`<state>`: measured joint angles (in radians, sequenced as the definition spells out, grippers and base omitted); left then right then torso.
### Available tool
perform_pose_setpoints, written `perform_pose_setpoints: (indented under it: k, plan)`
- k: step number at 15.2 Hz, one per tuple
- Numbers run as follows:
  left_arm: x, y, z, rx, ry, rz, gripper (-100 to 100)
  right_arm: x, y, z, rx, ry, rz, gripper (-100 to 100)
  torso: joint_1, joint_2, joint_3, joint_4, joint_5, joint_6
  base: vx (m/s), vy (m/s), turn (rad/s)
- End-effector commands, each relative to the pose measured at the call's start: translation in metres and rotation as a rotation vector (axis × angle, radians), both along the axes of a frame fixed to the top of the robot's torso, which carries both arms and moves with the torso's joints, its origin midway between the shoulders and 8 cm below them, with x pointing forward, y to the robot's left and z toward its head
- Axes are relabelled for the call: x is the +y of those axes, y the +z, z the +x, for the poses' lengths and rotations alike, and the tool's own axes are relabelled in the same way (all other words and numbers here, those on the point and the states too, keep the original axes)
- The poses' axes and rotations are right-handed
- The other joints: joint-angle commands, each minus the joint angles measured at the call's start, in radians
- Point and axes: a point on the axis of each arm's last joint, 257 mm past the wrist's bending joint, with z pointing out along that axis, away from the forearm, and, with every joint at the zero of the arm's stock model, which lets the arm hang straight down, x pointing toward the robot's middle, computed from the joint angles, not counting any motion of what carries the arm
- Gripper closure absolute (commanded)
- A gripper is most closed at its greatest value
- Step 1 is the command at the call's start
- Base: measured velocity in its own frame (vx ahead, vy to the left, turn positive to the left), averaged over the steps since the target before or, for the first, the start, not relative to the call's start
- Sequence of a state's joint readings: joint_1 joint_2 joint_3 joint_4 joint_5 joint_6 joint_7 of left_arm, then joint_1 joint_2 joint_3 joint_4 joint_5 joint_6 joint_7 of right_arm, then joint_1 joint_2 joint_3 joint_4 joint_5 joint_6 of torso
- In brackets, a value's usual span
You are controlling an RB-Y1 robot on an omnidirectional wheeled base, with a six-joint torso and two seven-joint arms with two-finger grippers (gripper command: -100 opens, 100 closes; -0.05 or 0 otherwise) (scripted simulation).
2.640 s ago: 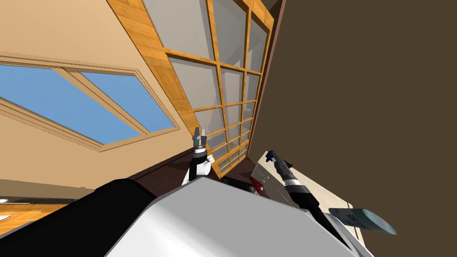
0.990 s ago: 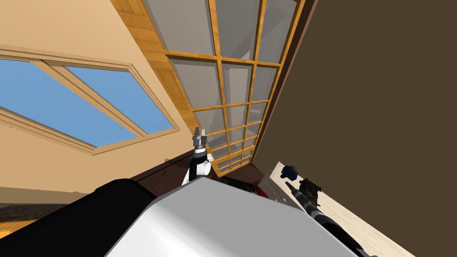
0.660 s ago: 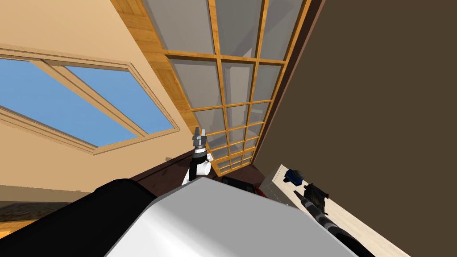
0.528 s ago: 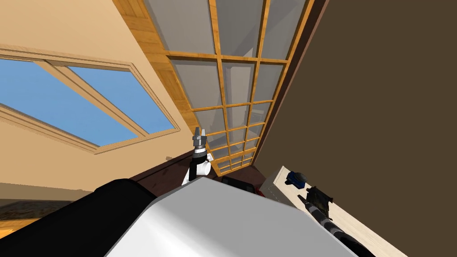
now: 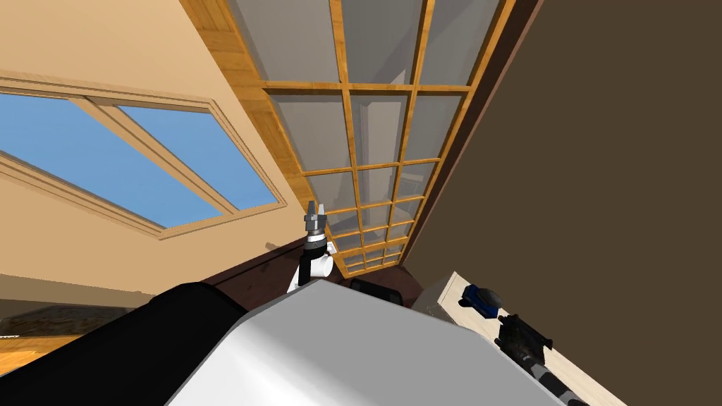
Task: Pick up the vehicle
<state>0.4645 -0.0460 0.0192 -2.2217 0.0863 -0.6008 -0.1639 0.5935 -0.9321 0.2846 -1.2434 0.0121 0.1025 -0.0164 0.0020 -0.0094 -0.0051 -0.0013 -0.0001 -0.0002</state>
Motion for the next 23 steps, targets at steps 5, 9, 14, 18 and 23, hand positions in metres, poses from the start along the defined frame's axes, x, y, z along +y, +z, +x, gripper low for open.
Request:
perform_pose_setpoints:
  k: [5,9,14,18,23]
  plan:
    - [0.000,0.000,0.000,0.000,0.000,0.000,0,-0.037,-0.005,-0.041,0.115,-0.045,-0.072,-100,-0.001,-0.002,-0.001,0.000,0.000,0.000,0.106,-0.013,0.097]
    - [0.000,0.000,0.000,0.000,0.000,0.000,0,-0.036,-0.016,-0.048,0.133,-0.058,-0.076,-100,0.000,-0.001,-0.001,0.000,0.000,0.000,0.078,-0.012,0.099]
    - [0.000,0.000,0.000,0.000,0.000,0.000,0,-0.030,-0.031,-0.043,0.122,-0.072,-0.072,-100,-0.001,0.009,0.005,0.002,-0.001,0.000,-0.037,-0.035,0.054]
    - [0.000,0.000,0.000,0.000,0.000,0.000,0,-0.032,-0.027,-0.044,0.124,-0.071,-0.074,100,0.002,0.008,0.004,0.002,0.000,0.000,-0.015,0.010,0.002]
    - [0.000,0.000,0.000,0.000,0.000,0.000,0,-0.036,-0.016,-0.048,0.133,-0.058,-0.076,100,0.002,0.005,0.003,0.001,0.001,0.001,0.019,0.007,-0.044]
